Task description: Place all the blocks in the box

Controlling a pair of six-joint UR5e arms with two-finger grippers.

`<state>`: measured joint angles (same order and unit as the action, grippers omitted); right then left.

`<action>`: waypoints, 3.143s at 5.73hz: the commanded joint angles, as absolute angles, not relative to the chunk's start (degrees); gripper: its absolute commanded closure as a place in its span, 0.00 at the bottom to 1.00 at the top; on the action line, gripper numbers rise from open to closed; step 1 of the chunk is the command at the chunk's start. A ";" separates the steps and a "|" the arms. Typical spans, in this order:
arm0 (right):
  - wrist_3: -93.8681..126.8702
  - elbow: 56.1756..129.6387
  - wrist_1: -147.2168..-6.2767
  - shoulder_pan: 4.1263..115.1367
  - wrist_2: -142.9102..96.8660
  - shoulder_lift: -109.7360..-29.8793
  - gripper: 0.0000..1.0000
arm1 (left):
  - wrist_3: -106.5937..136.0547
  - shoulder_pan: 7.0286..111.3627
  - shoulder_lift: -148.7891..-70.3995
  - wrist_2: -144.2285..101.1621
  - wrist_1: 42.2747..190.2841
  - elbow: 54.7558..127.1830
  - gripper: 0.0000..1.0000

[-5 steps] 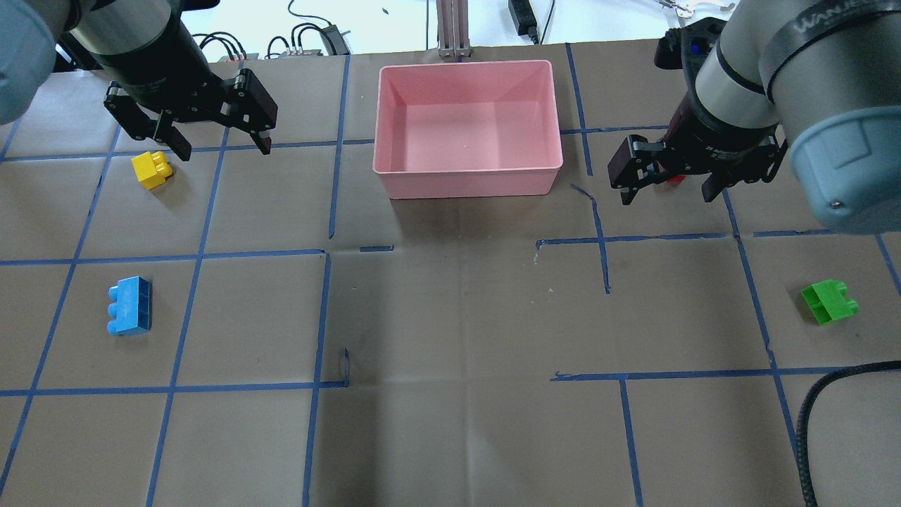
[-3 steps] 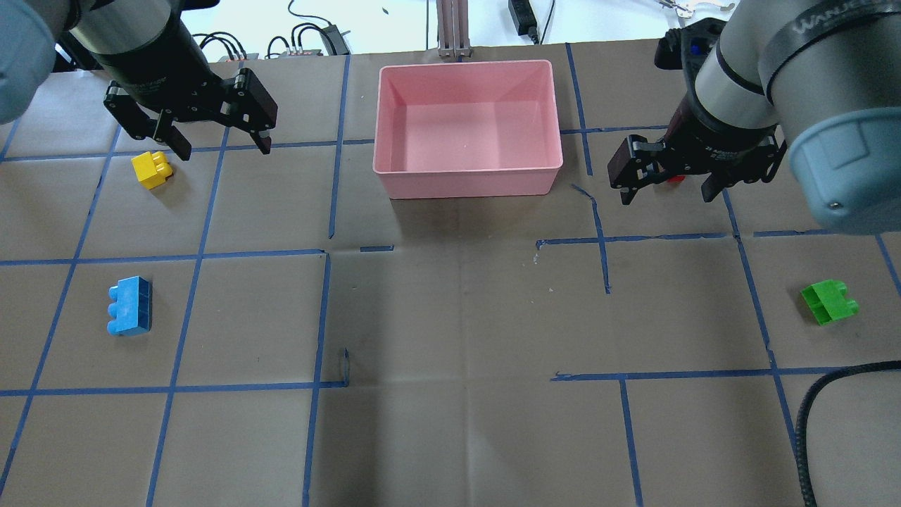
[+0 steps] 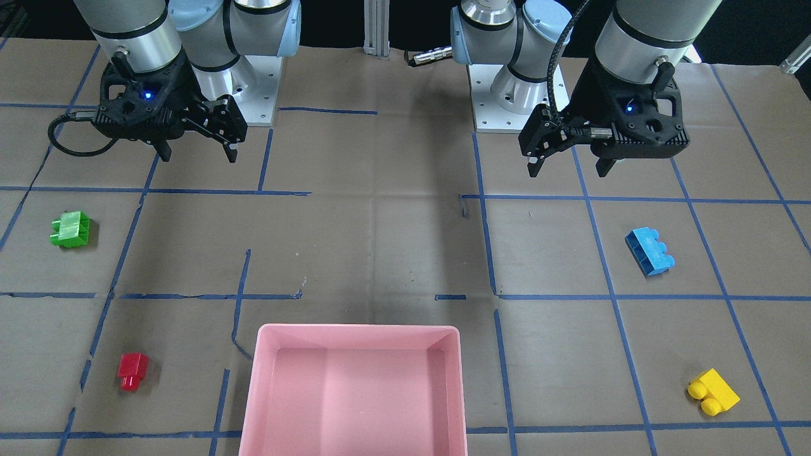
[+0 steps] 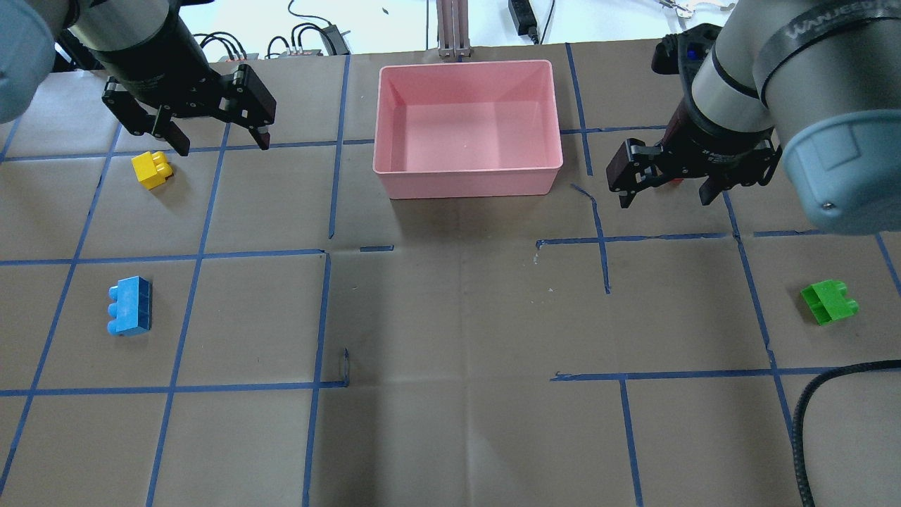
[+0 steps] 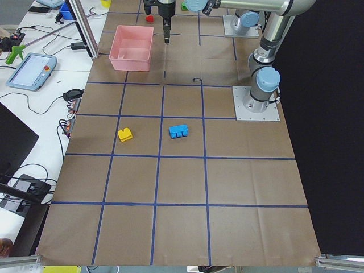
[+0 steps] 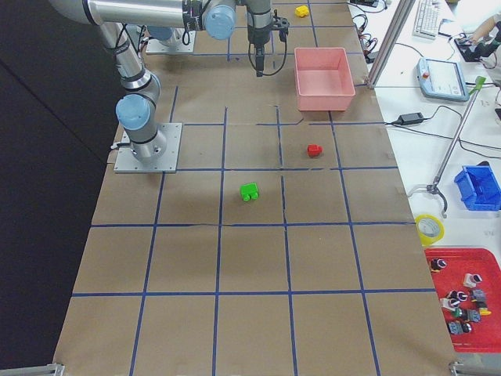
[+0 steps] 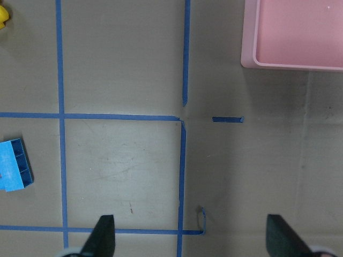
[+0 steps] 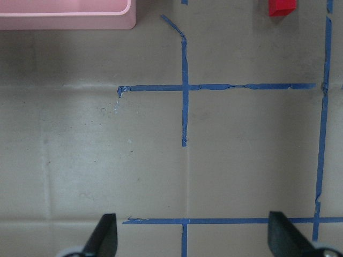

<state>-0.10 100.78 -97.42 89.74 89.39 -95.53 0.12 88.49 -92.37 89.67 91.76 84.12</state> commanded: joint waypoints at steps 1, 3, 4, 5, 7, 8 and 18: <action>-0.18 100.90 -97.38 89.74 89.38 -95.45 0.00 | 0.09 88.42 -92.37 90.08 91.58 83.15 0.00; -0.09 100.90 -97.47 89.74 89.30 -95.45 0.00 | 0.09 87.72 -91.85 90.09 90.80 83.84 0.00; -0.17 100.90 -97.47 89.74 89.38 -95.54 0.00 | 0.09 83.28 -91.58 90.00 90.53 84.02 0.00; -0.09 100.90 -97.38 89.74 89.38 -95.54 0.00 | -0.09 75.92 -91.15 89.91 90.61 84.37 0.00; -0.17 100.90 -97.38 89.74 89.38 -95.36 0.00 | -6.79 62.56 -91.58 90.26 90.79 84.99 0.00; -0.18 100.90 -96.51 89.65 89.38 -95.80 0.00 | -13.64 56.40 -92.45 89.92 90.44 86.47 0.00; -37.39 106.34 -105.19 58.46 88.77 -100.30 0.01 | -21.51 50.36 -99.54 90.09 52.28 119.18 0.01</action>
